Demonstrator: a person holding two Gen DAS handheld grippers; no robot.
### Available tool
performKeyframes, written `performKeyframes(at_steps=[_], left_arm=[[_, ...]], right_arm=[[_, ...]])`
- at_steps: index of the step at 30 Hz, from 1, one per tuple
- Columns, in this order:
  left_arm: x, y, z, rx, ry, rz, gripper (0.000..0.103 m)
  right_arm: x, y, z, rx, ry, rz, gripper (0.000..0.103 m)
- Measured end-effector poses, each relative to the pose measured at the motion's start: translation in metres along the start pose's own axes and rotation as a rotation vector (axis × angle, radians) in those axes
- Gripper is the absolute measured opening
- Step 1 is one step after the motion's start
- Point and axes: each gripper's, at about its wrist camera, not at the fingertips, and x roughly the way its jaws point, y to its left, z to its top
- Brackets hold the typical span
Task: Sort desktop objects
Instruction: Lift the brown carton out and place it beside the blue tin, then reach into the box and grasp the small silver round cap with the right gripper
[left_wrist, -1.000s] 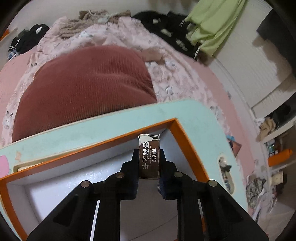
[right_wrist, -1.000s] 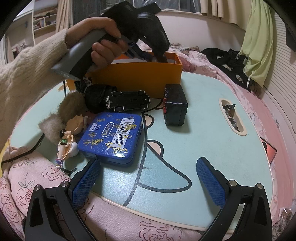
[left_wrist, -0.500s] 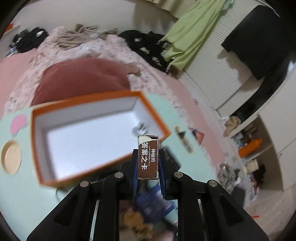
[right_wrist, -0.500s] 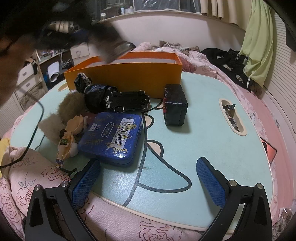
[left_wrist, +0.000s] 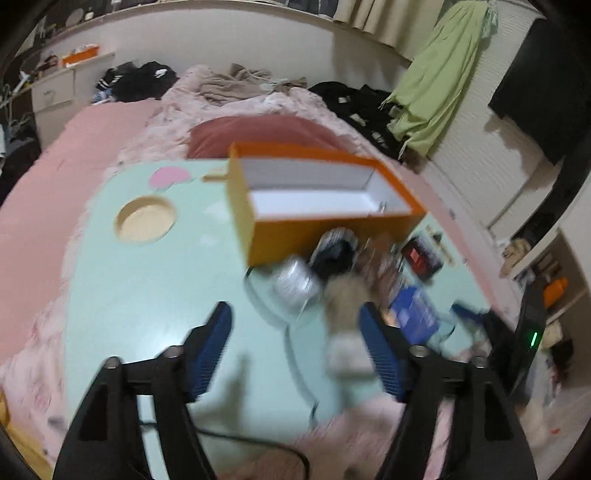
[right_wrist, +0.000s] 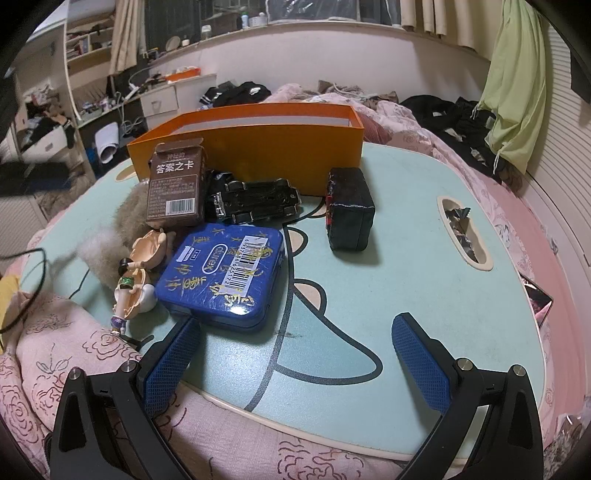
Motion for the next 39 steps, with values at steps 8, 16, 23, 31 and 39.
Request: performKeyframes(at_steps=[8, 16, 23, 31, 39], left_arm=[[0.047, -0.024, -0.044, 0.164, 0.078, 0.149, 0.087], [0.06, -0.039, -0.045, 0.205, 0.051, 0.172, 0.103], [0.059, -0.04, -0.046, 0.15, 0.07, 0.211, 0.103], [0.061, -0.042, -0.048, 0.145, 0.033, 0.215, 0.103], [0.063, -0.041, -0.046, 0.144, 0.019, 0.216, 0.103]], right_arm=[[0.0, 0.0, 0.0, -0.001, -0.001, -0.001, 0.103], [-0.001, 0.005, 0.003, 0.004, 0.003, -0.006, 0.103], [0.004, -0.003, 0.006, 0.021, 0.011, -0.03, 0.103], [0.006, -0.006, 0.002, 0.016, 0.009, -0.019, 0.103], [0.006, -0.008, 0.0, 0.008, -0.004, -0.01, 0.103]])
